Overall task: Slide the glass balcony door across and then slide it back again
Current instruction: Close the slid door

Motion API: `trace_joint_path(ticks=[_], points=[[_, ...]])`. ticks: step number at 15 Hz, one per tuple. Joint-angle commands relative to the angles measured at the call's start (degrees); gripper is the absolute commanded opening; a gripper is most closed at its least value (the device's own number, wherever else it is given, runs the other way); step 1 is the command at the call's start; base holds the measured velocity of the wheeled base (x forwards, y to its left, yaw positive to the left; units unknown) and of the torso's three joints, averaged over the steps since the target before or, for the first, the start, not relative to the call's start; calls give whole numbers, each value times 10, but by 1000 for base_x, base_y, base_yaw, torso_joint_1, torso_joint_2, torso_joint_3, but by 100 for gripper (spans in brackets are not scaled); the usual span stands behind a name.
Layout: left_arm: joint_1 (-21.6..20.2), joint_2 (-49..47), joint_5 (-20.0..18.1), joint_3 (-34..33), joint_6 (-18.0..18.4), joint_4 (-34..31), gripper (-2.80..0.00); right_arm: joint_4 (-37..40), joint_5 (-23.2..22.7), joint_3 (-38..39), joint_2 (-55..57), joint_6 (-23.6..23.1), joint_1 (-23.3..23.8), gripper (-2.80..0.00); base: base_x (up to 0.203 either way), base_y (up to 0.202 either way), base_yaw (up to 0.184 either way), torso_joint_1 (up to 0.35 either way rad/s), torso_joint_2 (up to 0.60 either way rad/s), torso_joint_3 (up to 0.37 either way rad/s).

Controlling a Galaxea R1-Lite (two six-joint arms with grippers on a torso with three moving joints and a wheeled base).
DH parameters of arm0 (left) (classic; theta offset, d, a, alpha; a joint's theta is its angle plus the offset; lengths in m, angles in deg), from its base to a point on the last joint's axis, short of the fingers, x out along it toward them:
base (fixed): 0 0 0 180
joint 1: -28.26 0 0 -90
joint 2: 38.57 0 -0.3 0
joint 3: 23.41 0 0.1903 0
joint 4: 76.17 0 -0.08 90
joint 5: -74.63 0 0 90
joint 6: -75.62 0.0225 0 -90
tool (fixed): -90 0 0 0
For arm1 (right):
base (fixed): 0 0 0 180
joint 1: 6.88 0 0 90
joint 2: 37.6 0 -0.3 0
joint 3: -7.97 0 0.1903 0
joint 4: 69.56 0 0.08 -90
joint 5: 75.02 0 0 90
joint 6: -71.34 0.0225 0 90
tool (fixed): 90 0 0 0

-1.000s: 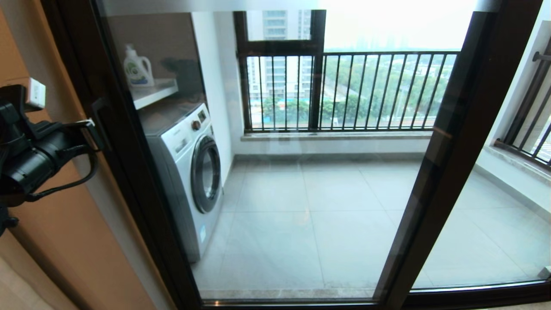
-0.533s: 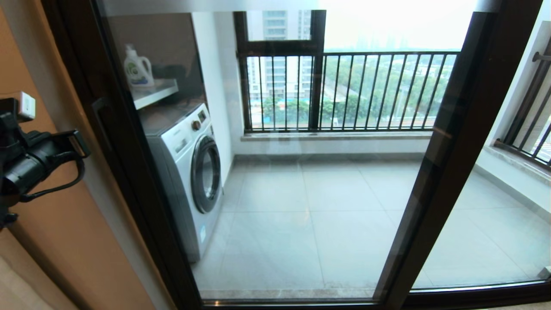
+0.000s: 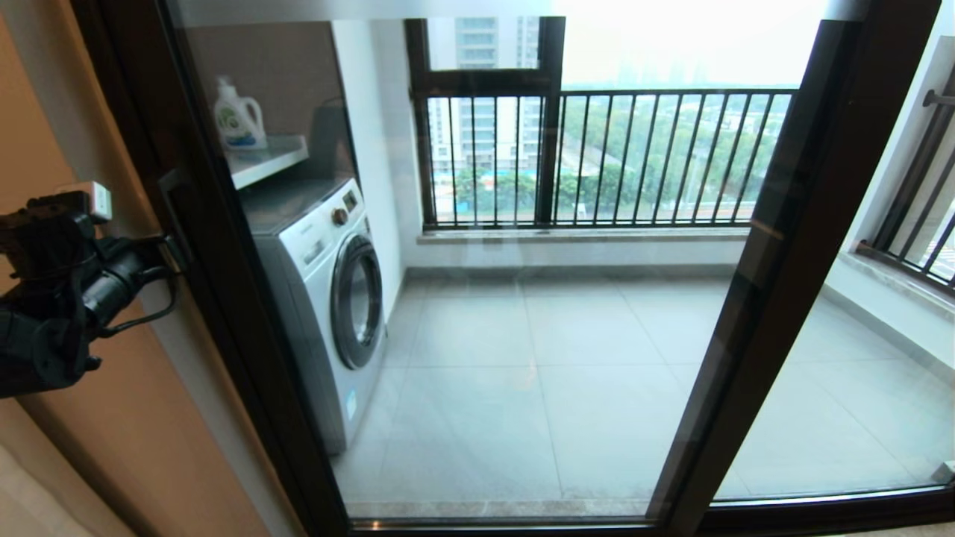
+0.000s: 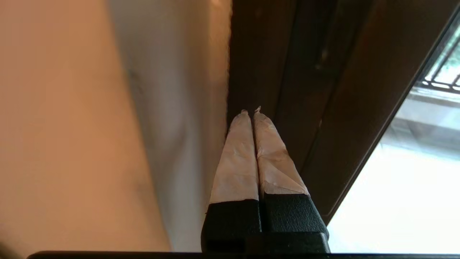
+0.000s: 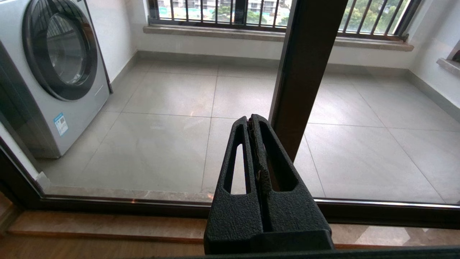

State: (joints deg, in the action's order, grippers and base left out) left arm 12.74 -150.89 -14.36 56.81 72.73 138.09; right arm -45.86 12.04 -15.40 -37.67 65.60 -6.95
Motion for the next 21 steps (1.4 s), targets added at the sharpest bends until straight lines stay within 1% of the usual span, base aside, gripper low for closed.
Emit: trace_joint_path(ticks=[1,4,7,10,11,15,17,20,21], points=[[5,-14,-5,3,5,3,-280,0,0,1,1,-1,0,-280,0,0,0,0,0,0],[26,-11,-5,2,5,3,-280,0,0,1,1,-1,0,-280,0,0,0,0,0,0],[57,-8,-5,8,11,1,-280,0,0,1,1,-1,0,-280,0,0,0,0,0,0],[71,-3,-5,10,16,0,-280,0,0,1,1,-1,0,-280,0,0,0,0,0,0],[84,0,-5,11,16,-5,-280,0,0,1,1,-1,0,-280,0,0,0,0,0,0],[118,27,-4,38,17,-49,-280,0,0,1,1,-1,0,-280,0,0,0,0,0,0],[134,34,-1,51,17,-62,-280,0,0,1,1,-1,0,-280,0,0,0,0,0,0],[146,39,1,77,17,-74,-280,0,0,1,1,-1,0,-280,0,0,0,0,0,0],[149,45,2,95,17,-93,-280,0,0,1,1,-1,0,-280,0,0,0,0,0,0]])
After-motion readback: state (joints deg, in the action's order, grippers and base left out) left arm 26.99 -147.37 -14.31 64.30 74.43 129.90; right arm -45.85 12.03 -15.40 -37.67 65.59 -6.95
